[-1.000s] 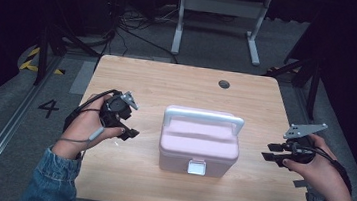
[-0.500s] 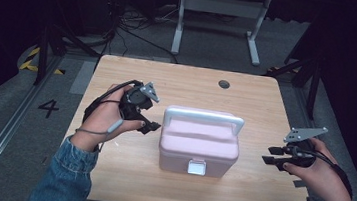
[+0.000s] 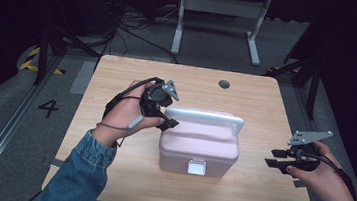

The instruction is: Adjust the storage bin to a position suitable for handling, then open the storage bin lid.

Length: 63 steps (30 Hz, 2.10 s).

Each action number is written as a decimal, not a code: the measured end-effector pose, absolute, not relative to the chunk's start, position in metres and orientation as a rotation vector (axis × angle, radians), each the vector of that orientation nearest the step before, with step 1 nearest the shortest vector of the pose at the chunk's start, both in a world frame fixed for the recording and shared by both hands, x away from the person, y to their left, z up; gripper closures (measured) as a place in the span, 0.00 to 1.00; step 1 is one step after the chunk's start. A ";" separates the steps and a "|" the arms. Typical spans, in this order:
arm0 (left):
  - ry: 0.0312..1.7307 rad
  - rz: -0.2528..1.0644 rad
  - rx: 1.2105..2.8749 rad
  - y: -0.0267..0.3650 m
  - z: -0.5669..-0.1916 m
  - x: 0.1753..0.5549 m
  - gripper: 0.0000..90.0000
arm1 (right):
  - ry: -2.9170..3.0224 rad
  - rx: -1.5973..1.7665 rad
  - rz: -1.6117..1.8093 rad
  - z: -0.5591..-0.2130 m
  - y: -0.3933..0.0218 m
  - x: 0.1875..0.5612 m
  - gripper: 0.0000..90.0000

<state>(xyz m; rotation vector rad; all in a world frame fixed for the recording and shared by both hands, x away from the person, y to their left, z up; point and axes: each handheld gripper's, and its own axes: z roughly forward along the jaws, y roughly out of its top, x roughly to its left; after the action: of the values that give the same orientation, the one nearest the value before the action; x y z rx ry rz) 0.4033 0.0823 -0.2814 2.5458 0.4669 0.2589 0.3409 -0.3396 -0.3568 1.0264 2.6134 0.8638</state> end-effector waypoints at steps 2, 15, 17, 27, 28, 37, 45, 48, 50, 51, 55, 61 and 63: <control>0.466 0.263 2.550 0.077 -0.283 0.404 0.37 | 2.621 1.032 0.866 -0.357 -0.339 0.341 0.63; 0.369 0.285 2.568 0.049 -0.282 0.406 0.49 | 2.625 1.017 0.868 -0.358 -0.339 0.342 0.63; 0.361 0.295 2.567 0.045 -0.282 0.405 0.52 | 2.626 1.020 0.870 -0.358 -0.339 0.341 0.63; 0.245 0.308 2.609 0.032 -0.281 0.403 0.78 | 2.641 0.999 0.882 -0.359 -0.335 0.341 0.62; 0.225 0.306 2.610 0.032 -0.280 0.403 0.80 | 2.642 0.999 0.887 -0.359 -0.335 0.341 0.62; 0.245 0.289 2.580 0.036 -0.271 0.408 0.80 | 2.638 0.982 0.902 -0.359 -0.331 0.341 0.61; 0.268 0.304 2.564 0.036 -0.262 0.413 0.76 | 2.612 0.981 0.940 -0.355 -0.331 0.339 0.59; 0.282 0.307 2.565 0.035 -0.260 0.414 0.75 | 2.595 0.979 0.961 -0.353 -0.331 0.338 0.60; 0.300 0.298 2.565 0.035 -0.258 0.415 0.75 | 2.579 0.973 0.979 -0.350 -0.331 0.337 0.59; 0.316 0.295 2.562 0.035 -0.257 0.416 0.74 | 2.574 0.967 0.991 -0.349 -0.330 0.337 0.59; 0.350 0.266 2.551 0.035 -0.254 0.421 0.73 | 2.557 0.953 1.023 -0.347 -0.328 0.335 0.60; 0.384 0.234 2.541 0.039 -0.251 0.430 0.71 | 2.536 0.921 1.073 -0.341 -0.324 0.333 0.61; 0.403 0.232 2.535 0.039 -0.250 0.431 0.70 | 2.533 0.910 1.087 -0.340 -0.322 0.332 0.62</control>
<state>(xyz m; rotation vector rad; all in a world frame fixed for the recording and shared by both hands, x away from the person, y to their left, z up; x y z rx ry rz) 0.4314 0.0388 -0.2502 2.5349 0.4034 0.2321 0.3315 -0.3225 -0.3397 0.9098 2.5326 1.0870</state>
